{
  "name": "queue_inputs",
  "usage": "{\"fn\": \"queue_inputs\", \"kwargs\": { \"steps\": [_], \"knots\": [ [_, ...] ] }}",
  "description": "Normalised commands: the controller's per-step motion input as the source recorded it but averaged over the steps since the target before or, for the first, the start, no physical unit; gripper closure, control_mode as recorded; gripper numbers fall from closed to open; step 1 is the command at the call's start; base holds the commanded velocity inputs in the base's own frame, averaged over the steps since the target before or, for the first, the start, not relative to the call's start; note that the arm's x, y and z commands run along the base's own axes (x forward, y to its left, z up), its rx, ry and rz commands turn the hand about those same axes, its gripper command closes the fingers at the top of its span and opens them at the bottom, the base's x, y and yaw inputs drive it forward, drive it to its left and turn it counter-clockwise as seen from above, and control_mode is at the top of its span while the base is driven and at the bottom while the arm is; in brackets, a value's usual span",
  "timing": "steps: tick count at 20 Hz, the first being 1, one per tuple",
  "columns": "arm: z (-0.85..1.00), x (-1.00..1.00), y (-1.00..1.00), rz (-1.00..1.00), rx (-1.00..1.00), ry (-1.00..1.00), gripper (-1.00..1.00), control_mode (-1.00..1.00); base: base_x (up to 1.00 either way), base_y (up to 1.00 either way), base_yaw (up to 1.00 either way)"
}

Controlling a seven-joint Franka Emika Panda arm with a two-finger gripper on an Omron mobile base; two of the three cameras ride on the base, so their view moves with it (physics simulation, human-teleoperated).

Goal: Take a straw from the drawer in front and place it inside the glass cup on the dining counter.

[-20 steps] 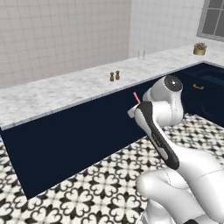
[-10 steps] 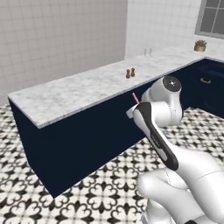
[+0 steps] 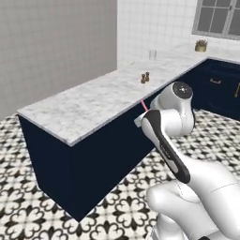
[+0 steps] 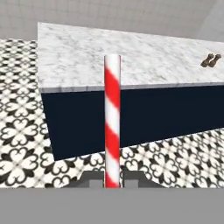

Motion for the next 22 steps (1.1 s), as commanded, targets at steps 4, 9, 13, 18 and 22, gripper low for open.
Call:
{"fn": "queue_inputs", "kwargs": {
  "steps": [4, 9, 13, 18, 22],
  "knots": [
    [0.00, 0.00, 0.00, 0.00, 0.00, 0.00, 1.00, 1.00, 0.01, 1.00, -0.36],
    [0.00, 0.00, 0.00, 0.00, 0.00, 0.00, 1.00, 1.00, -0.12, 1.00, -0.35],
    [0.00, 0.00, 0.00, 0.00, 0.00, 0.00, 1.00, 1.00, -0.24, 1.00, -0.36],
    [0.00, 0.00, 0.00, 0.00, 0.00, 0.00, 1.00, 1.00, -0.16, 1.00, -0.37],
    [0.00, 0.00, 0.00, 0.00, 0.00, 0.00, 1.00, 1.00, -0.09, 1.00, -0.38]
  ]
}}
